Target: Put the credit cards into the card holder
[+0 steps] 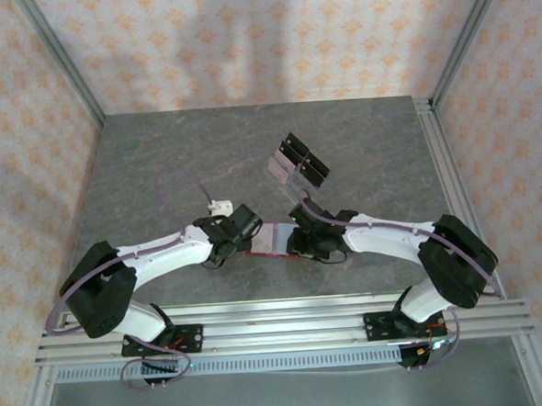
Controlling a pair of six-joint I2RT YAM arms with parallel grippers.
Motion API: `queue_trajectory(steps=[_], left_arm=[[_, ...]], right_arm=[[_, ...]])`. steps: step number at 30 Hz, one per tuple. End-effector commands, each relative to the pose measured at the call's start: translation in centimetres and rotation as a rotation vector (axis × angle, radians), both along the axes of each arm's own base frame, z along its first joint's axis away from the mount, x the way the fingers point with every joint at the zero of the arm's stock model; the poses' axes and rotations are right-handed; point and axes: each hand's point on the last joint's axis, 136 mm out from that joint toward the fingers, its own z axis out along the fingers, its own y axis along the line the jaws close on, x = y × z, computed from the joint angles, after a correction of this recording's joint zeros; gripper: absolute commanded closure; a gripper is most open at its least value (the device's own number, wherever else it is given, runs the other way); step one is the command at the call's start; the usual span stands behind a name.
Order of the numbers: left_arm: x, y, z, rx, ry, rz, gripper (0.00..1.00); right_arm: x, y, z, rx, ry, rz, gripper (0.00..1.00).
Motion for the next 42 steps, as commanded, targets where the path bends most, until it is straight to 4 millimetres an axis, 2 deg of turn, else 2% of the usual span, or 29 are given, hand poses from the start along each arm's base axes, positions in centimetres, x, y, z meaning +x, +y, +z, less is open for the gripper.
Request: queue_trajectory(steps=[1,13,23,34,38,42], left_arm=[[0.6,-0.6,0.8,0.004,-0.026,-0.01,0.0],[0.6,-0.4,0.8,0.009,-0.027,-0.008,0.0],[0.6,-0.6,0.5,0.012,-0.022,-0.011,0.0],[0.6,-0.6,0.4,0.012,-0.02,-0.013,0.0],[0.6,-0.6,0.6,0.011,-0.024,-0.014,0.0],[0.6,-0.5,0.5,0.013,-0.02,-0.013,0.0]], right_arm=[[0.6,0.8,-0.1,0.026,-0.012,-0.03,0.65],[0.9,1.5,-0.9,0.032,0.004,-0.023,0.65],[1.5,2.0,-0.5,0.042,-0.012,-0.021,0.68],[1.8,2.1,-1.5,0.032,-0.004,-0.039,0.68],[1.8,2.0,-1.6,0.036,-0.003,-0.052,0.71],[1.7,1.9,-1.7,0.037,0.0,-0.063,0.8]])
